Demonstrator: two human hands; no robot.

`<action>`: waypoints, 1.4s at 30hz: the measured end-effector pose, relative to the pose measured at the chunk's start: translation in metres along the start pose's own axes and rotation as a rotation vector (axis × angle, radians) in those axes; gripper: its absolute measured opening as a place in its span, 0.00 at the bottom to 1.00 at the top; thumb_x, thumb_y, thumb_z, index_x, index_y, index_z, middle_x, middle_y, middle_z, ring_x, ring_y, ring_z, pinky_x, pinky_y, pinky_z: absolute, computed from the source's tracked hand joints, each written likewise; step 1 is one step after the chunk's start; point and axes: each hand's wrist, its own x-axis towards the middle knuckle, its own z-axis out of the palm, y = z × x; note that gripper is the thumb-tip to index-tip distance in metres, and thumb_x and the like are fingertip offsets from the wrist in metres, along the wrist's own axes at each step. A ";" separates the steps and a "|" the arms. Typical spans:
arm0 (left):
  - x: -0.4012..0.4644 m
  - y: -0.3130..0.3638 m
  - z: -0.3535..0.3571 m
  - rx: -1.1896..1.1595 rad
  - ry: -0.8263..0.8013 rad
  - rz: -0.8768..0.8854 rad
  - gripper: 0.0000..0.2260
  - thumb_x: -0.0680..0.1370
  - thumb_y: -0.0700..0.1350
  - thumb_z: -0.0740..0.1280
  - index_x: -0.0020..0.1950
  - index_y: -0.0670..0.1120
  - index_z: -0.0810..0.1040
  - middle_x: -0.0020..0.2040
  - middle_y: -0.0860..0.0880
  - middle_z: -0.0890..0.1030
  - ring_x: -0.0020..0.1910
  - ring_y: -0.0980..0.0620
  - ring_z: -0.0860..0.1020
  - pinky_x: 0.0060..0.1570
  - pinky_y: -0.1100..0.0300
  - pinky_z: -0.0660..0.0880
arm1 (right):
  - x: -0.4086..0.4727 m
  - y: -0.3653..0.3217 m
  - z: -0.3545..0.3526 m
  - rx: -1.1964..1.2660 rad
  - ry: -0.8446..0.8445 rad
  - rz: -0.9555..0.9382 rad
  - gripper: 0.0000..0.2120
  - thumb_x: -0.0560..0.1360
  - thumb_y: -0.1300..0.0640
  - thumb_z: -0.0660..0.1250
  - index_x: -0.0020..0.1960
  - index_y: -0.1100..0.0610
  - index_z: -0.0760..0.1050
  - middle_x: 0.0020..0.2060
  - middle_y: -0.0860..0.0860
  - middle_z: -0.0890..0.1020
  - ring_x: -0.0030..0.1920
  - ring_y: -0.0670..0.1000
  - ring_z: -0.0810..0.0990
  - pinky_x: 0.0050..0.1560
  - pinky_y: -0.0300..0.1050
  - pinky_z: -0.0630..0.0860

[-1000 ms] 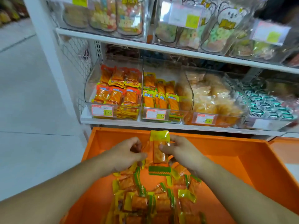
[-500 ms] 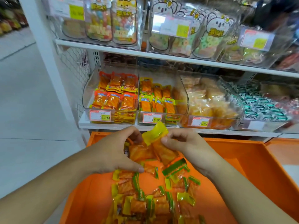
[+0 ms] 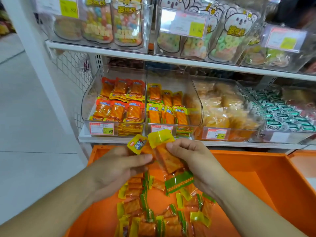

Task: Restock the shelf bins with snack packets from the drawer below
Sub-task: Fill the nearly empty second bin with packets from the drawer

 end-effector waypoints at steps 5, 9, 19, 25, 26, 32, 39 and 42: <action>0.005 -0.012 0.010 -0.065 0.192 0.015 0.10 0.80 0.39 0.68 0.54 0.32 0.83 0.50 0.32 0.83 0.45 0.40 0.83 0.50 0.45 0.85 | -0.002 0.005 0.002 -0.247 0.136 -0.149 0.19 0.76 0.49 0.76 0.39 0.61 0.73 0.33 0.55 0.71 0.36 0.52 0.68 0.40 0.49 0.65; 0.005 -0.012 0.012 0.164 0.278 0.052 0.09 0.82 0.43 0.69 0.52 0.39 0.86 0.51 0.32 0.83 0.42 0.42 0.85 0.40 0.47 0.84 | -0.007 -0.003 -0.004 -0.624 0.354 -0.430 0.16 0.77 0.50 0.75 0.38 0.53 0.71 0.29 0.45 0.73 0.33 0.47 0.71 0.35 0.46 0.68; 0.007 -0.026 0.017 0.014 0.172 -0.029 0.11 0.83 0.43 0.65 0.54 0.40 0.86 0.48 0.39 0.86 0.43 0.41 0.86 0.36 0.52 0.80 | -0.019 0.022 0.024 -0.957 0.222 -0.492 0.10 0.74 0.44 0.72 0.51 0.46 0.75 0.44 0.41 0.81 0.44 0.45 0.78 0.42 0.43 0.77; 0.008 -0.023 0.007 0.058 0.066 0.030 0.18 0.72 0.45 0.78 0.61 0.43 0.84 0.47 0.44 0.84 0.43 0.48 0.82 0.41 0.52 0.78 | -0.015 0.016 0.017 -0.809 0.177 -0.453 0.09 0.74 0.56 0.75 0.50 0.44 0.81 0.52 0.38 0.82 0.51 0.44 0.80 0.46 0.41 0.77; 0.006 -0.024 0.009 0.149 0.056 0.060 0.15 0.73 0.46 0.78 0.59 0.47 0.86 0.47 0.45 0.84 0.44 0.49 0.82 0.42 0.53 0.77 | -0.013 0.018 0.017 -0.789 0.172 -0.423 0.10 0.74 0.57 0.75 0.49 0.43 0.80 0.51 0.40 0.82 0.49 0.46 0.80 0.45 0.44 0.78; 0.017 -0.037 0.002 0.407 0.151 0.048 0.11 0.82 0.40 0.69 0.61 0.52 0.82 0.53 0.52 0.88 0.52 0.54 0.85 0.52 0.61 0.81 | 0.003 0.023 -0.005 -0.731 0.181 -0.286 0.14 0.78 0.64 0.68 0.44 0.45 0.83 0.43 0.45 0.84 0.43 0.49 0.83 0.43 0.47 0.79; 0.044 -0.093 -0.027 0.578 0.236 -0.192 0.07 0.81 0.45 0.72 0.58 0.53 0.82 0.51 0.57 0.86 0.54 0.54 0.83 0.57 0.58 0.75 | 0.038 0.103 -0.069 -1.077 0.155 0.153 0.14 0.73 0.66 0.65 0.47 0.49 0.81 0.43 0.46 0.85 0.48 0.53 0.83 0.45 0.44 0.78; 0.059 -0.125 -0.036 0.575 0.288 -0.280 0.12 0.80 0.49 0.72 0.63 0.52 0.81 0.59 0.52 0.85 0.59 0.49 0.82 0.68 0.47 0.73 | 0.042 0.147 -0.093 -1.218 0.072 0.326 0.21 0.72 0.65 0.64 0.62 0.51 0.79 0.57 0.51 0.84 0.55 0.56 0.83 0.45 0.44 0.77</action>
